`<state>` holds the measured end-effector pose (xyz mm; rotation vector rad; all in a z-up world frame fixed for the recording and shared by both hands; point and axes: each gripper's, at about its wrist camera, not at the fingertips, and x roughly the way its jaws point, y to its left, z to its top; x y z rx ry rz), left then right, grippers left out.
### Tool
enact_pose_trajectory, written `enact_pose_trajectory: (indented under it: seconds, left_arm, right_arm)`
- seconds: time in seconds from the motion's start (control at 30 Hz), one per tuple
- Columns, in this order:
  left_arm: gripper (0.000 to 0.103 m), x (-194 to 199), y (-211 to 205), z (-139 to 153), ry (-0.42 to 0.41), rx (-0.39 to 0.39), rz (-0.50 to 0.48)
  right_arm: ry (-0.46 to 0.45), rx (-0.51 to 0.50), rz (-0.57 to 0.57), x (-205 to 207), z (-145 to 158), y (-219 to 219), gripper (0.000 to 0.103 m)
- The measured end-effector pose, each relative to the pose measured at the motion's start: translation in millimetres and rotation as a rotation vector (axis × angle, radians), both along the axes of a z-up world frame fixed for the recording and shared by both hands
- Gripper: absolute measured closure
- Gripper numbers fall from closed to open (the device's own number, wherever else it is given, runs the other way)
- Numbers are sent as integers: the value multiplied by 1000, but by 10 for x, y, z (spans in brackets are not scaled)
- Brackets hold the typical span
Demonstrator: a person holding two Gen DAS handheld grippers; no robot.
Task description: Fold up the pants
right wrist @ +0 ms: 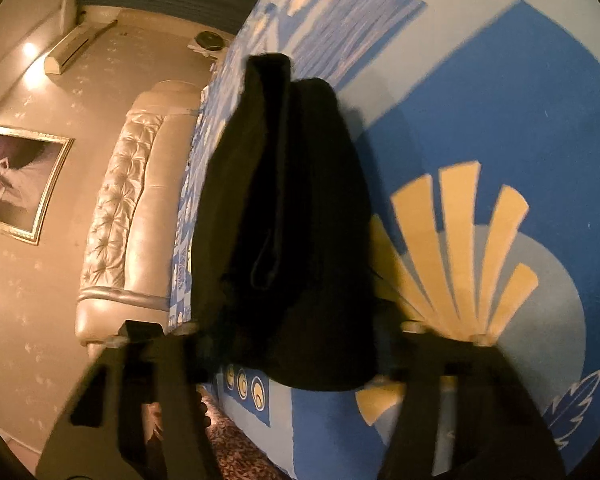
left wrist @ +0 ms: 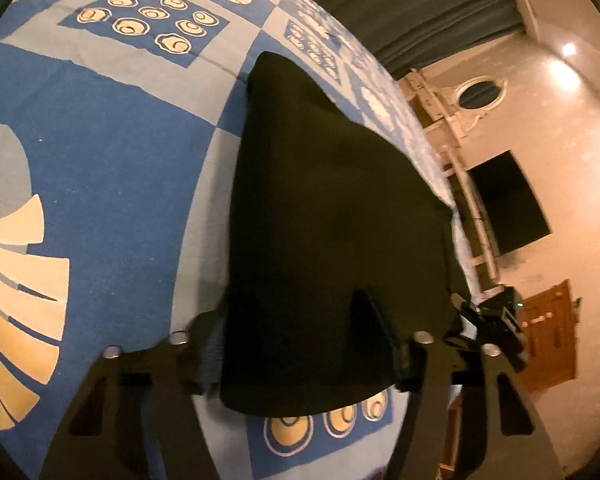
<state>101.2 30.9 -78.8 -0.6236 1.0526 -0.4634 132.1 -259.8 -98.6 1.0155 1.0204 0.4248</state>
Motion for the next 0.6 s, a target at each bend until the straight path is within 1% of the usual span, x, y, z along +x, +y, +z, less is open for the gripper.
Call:
enact_pose_trajectory:
  seconds: [0.03, 0.1, 0.13, 0.23, 0.4, 0.6]
  left_arm:
    - [55, 14, -2, 4, 2, 1, 2]
    - [60, 21, -9, 25, 6, 11, 9]
    - [63, 5, -11, 38, 8, 18, 10]
    - [68, -20, -24, 102, -1, 47, 7]
    - [69, -30, -40, 157, -6, 75, 7]
    - [69, -98, -75, 169, -10, 99, -3]
  right_arm:
    - [1, 14, -3, -4, -9, -19, 65]
    - [-3, 41, -5, -27, -1, -24, 69]
    - [-6, 39, -4, -49, 27, -3, 70]
    - [-12, 31, -1, -63, 96, 8, 71]
    - [-12, 45, 0, -133, 160, 9, 71]
    - [1, 51, 5, -228, 132, -35, 71]
